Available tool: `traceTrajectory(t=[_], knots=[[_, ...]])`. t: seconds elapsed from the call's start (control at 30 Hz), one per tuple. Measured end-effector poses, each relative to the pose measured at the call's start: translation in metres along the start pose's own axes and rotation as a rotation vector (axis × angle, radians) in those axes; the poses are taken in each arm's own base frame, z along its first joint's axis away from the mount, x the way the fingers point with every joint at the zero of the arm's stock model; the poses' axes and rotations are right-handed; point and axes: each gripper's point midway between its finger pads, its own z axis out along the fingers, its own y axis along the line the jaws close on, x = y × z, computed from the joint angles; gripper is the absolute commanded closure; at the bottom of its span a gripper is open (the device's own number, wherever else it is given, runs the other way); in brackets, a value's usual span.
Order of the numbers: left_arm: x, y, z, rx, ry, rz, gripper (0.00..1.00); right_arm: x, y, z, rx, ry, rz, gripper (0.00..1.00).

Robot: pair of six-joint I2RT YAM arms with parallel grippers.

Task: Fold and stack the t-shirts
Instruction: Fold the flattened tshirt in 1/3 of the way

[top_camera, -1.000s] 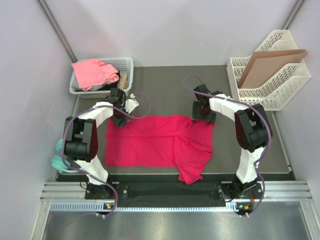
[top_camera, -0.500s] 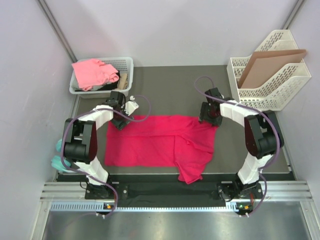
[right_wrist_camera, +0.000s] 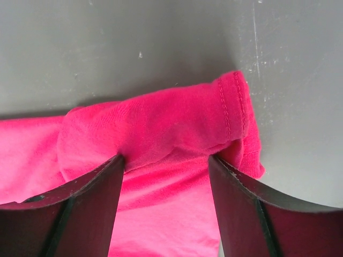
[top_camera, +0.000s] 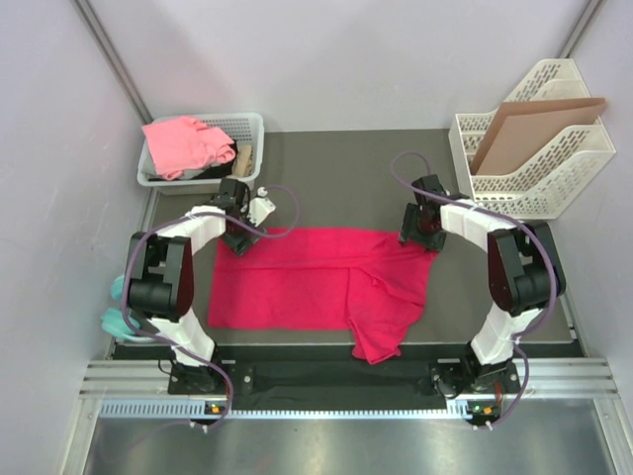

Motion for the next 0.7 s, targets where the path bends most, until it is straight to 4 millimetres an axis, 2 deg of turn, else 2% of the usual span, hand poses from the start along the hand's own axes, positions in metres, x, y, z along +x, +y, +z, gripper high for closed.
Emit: traceTrajectory(t=[0.1,0.27,0.43,0.5,0.7], knots=[[-0.014,0.004,0.006,0.005,0.004,0.004,0.26,-0.002,-0.002,0.001,0.020,0.029,0.004,0.37],[-0.044,0.021,0.019,-0.010,-0.016,0.002,0.26,-0.007,-0.007,0.004,0.049,0.069,0.015,0.38],[-0.072,0.040,0.031,-0.034,-0.033,0.002,0.27,-0.020,-0.017,0.008,0.080,0.096,0.047,0.40],[-0.079,0.044,0.034,-0.041,-0.041,0.003,0.27,-0.026,-0.020,0.009,0.091,0.105,0.058,0.40],[-0.083,0.043,0.035,-0.055,-0.038,0.018,0.27,-0.042,-0.025,0.016,0.126,0.130,0.070,0.43]])
